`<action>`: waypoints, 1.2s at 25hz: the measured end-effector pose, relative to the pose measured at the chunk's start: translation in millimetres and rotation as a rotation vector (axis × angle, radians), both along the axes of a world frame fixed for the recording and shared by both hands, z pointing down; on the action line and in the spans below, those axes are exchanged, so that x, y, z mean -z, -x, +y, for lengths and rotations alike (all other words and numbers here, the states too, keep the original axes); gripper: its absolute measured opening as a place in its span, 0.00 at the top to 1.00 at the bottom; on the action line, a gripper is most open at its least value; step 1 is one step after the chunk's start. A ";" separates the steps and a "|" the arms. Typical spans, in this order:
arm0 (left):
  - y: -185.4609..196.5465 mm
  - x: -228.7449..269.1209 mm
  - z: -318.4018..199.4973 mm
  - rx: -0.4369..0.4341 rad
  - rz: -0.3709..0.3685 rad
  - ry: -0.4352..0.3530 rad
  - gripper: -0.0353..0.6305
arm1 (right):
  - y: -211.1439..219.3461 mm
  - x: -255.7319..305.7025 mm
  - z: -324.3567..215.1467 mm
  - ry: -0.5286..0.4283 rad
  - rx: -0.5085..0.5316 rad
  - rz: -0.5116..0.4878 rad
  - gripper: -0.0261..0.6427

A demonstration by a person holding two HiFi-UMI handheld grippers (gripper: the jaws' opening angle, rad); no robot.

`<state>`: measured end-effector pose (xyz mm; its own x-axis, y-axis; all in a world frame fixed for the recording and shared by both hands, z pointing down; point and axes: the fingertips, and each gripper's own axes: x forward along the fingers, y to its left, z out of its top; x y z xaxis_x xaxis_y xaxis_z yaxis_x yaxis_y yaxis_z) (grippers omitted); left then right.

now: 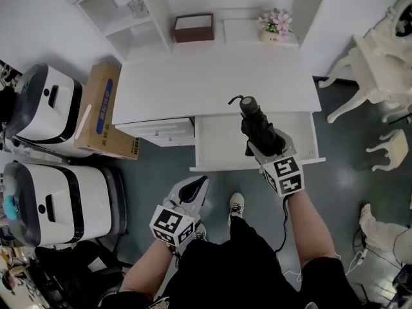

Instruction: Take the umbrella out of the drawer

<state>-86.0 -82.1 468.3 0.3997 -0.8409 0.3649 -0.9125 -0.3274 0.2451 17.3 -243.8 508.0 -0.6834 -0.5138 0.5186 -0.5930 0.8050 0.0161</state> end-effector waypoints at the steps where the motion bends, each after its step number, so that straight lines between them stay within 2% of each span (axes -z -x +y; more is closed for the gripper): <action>1: 1.7 3.6 5.1 -0.013 0.002 -0.007 0.94 | -2.6 10.5 6.4 0.003 -0.030 -0.037 0.51; 6: 13.3 18.5 39.5 -0.068 -0.002 -0.034 0.94 | -14.5 55.8 50.4 -0.014 -0.154 -0.179 0.51; 10: 25.9 30.4 69.5 -0.089 0.025 -0.051 0.94 | -21.6 83.4 92.4 -0.028 -0.235 -0.264 0.51; 15: 35.0 42.9 105.7 -0.125 0.035 -0.074 0.94 | -30.7 104.2 151.1 0.000 -0.321 -0.381 0.51; 21: 45.1 52.3 145.9 -0.178 0.030 -0.091 0.94 | -32.6 115.3 221.8 -0.034 -0.383 -0.410 0.51; 26: 49.4 55.2 174.3 -0.240 0.043 -0.087 0.94 | -29.6 118.5 270.9 -0.009 -0.447 -0.473 0.51; 30: 45.4 54.9 191.3 -0.272 0.050 -0.081 0.94 | -33.4 119.2 299.4 -0.005 -0.474 -0.475 0.51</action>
<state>-131.4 109.2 413.4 0.6305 -0.7257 0.2752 -0.7758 -0.5792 0.2502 50.7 55.6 388.7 -0.5366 -0.8162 0.2144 -0.8261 0.4562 -0.3308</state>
